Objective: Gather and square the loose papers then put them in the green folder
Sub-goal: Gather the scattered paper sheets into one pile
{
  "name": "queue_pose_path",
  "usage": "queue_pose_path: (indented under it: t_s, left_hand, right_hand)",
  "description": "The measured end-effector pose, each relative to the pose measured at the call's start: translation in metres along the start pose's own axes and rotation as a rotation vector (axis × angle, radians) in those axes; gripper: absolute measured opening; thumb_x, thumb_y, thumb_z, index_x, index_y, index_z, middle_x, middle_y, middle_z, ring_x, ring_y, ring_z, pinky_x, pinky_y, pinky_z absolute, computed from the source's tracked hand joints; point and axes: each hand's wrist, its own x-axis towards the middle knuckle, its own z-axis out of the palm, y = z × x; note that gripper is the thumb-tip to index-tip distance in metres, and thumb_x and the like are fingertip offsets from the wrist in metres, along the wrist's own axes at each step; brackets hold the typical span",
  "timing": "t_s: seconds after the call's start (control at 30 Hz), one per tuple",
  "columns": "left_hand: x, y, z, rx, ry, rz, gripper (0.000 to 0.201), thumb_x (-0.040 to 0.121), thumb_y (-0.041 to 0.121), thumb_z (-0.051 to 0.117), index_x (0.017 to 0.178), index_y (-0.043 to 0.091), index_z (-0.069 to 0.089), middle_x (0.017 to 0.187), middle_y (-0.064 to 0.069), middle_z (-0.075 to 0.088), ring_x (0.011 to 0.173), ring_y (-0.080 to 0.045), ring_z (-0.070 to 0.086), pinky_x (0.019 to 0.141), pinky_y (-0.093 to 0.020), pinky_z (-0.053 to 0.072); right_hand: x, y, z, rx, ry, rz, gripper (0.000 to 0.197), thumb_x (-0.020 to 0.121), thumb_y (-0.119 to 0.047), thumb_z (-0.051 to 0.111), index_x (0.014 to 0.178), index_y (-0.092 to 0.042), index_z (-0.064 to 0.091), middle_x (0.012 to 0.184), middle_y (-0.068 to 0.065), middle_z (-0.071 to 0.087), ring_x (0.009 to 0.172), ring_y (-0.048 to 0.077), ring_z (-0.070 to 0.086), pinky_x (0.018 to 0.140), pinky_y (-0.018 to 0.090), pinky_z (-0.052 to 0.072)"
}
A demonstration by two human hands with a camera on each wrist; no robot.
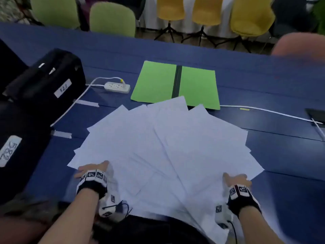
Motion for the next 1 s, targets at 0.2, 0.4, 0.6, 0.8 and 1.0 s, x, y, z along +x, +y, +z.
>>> queue_pose_path:
  t_s: [0.2,0.4,0.6,0.8,1.0]
  left_hand:
    - [0.005,0.003,0.012,-0.264,0.014,-0.022,0.066,0.085,0.031,0.058,0.138,0.0,0.034,0.139,-0.02,0.046,0.127,-0.034,0.048,0.105,-0.039,0.037]
    - [0.028,0.002,0.03,-0.404,0.07,0.092,0.052,0.072,-0.006,0.058,0.122,-0.006,0.045,0.119,-0.026,0.058,0.102,-0.039,0.063,0.086,-0.042,0.051]
    - [0.039,0.002,0.002,-0.321,-0.054,0.204,0.033,0.075,-0.004,0.062,0.107,-0.001,0.055,0.11,-0.02,0.063,0.098,-0.034,0.062,0.081,-0.038,0.051]
    - [0.049,0.006,0.001,-0.246,-0.247,0.247,0.031,0.084,-0.006,0.058,0.115,-0.006,0.056,0.11,-0.017,0.06,0.112,-0.034,0.057,0.086,-0.034,0.043]
    - [0.042,0.023,0.01,-0.517,-0.27,0.15,0.055,0.088,0.025,0.065,0.132,-0.004,0.049,0.129,-0.015,0.054,0.124,-0.03,0.05,0.101,-0.035,0.038]
  right_hand:
    - [-0.007,-0.018,0.012,0.128,-0.034,0.101,0.076,0.078,-0.038,0.068,0.13,0.006,0.033,0.139,0.026,0.028,0.103,0.042,0.052,0.067,0.039,0.036]
    - [-0.015,-0.034,0.038,0.294,-0.059,0.048,0.089,0.07,-0.032,0.076,0.137,-0.001,0.025,0.133,0.024,0.043,0.107,0.038,0.057,0.079,0.042,0.049]
    - [-0.013,-0.043,0.034,0.332,-0.225,-0.042,0.059,0.077,-0.01,0.063,0.132,-0.005,0.043,0.105,0.013,0.068,0.102,0.033,0.06,0.078,0.021,0.046]
    - [-0.013,-0.051,0.043,0.36,-0.174,-0.104,0.049,0.088,-0.009,0.054,0.136,-0.007,0.047,0.135,0.014,0.054,0.115,0.032,0.056,0.092,0.033,0.044]
    - [-0.045,-0.082,0.075,0.415,-0.213,-0.239,0.065,0.078,-0.018,0.074,0.133,-0.011,0.042,0.119,0.016,0.062,0.112,0.032,0.057,0.093,0.037,0.044]
